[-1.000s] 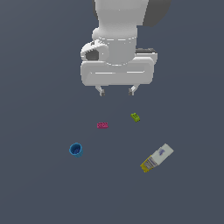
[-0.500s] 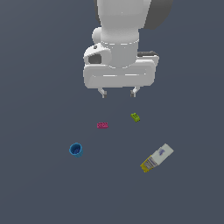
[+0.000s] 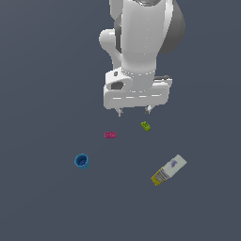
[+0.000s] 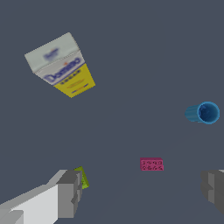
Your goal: Pick up a designated object from a clutter of objects.
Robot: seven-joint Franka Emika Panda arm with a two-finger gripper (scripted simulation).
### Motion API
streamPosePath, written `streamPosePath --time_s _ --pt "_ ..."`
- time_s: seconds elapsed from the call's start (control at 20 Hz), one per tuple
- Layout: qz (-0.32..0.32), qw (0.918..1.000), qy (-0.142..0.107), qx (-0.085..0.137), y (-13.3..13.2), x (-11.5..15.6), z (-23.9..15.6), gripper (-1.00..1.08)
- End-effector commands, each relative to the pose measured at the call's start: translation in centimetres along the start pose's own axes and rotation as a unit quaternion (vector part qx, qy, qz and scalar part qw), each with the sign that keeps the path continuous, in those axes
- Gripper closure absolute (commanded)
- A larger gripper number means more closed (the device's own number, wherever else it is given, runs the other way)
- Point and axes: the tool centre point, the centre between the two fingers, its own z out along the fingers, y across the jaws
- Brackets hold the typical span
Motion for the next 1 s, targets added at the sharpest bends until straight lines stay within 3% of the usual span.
streamPosePath --time_s 0.0,0.6,0.95 --pt "-0.016 0.9999 -0.004 -0.002 -1.1 -0.6 2.2 -0.92" --pt "-0.118 0.9927 -0.024 -0.006 -7.4 -7.1 14.3 -0.92" --pt "-0.168 0.9853 -0.033 -0.001 -10.0 -11.6 18.9 -0.92"
